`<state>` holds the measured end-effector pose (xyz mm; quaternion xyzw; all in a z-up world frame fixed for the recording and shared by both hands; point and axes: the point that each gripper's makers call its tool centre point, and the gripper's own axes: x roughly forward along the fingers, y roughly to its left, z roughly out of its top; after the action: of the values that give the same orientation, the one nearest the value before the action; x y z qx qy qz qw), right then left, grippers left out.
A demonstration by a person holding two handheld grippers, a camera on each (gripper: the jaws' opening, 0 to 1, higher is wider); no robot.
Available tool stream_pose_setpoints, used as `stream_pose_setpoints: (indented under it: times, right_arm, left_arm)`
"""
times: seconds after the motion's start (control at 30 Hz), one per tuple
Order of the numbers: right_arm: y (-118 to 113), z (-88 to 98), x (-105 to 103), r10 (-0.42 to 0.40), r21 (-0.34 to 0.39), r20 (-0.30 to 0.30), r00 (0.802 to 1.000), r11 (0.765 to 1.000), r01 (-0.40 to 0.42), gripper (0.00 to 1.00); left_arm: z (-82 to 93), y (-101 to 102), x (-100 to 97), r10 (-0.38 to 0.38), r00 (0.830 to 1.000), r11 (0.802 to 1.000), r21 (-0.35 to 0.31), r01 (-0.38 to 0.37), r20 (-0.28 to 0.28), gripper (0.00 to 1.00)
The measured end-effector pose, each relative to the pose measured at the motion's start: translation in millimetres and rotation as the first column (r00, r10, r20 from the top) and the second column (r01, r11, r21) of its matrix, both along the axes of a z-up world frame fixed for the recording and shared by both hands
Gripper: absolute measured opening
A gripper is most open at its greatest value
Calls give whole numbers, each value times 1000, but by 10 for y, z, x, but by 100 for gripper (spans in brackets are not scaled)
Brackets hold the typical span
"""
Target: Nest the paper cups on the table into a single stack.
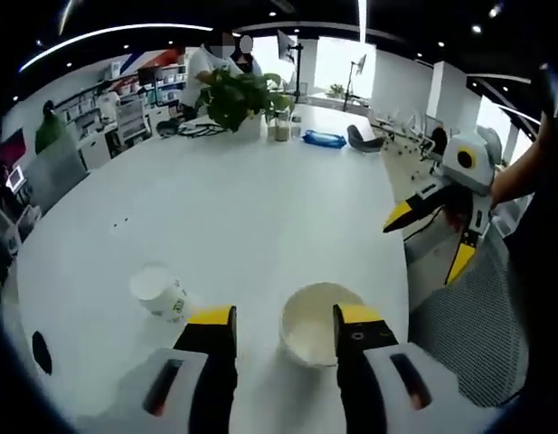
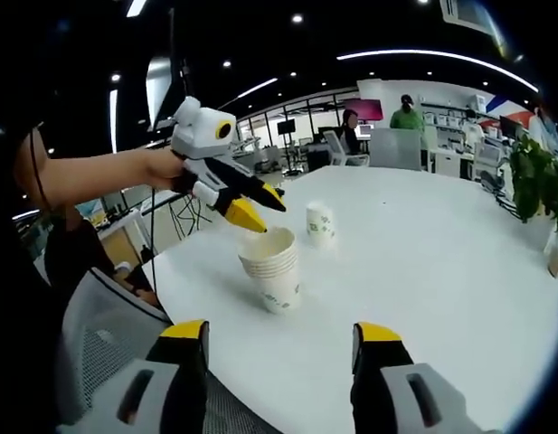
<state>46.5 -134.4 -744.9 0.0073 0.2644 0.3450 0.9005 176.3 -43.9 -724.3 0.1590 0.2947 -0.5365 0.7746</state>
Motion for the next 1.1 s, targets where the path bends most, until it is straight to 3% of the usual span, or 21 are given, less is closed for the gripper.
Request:
stream_pose_setpoints:
  times: [0.33,0.5,0.63,1.1]
  right_arm:
    - [-13,37,30,-19,19,16,1000,1000,19,69]
    - [-34,37,48,-32,19,22,999,999,31,74]
    - [-45,33,63,-38,15,29,999,999,38,77]
    - [-102,5,93,-69,5,25,997,998,68,78]
  left_arm:
    - [-55,223,647,150,986,989,-19,-149,79,57]
    - [-86,255,863,194,975,981,-18,-193,106,58]
    - [-212,319,1069,220,969,975,-5,-221,112,57]
    - [-463,206,1349,249,964,967,26,-253,95,50]
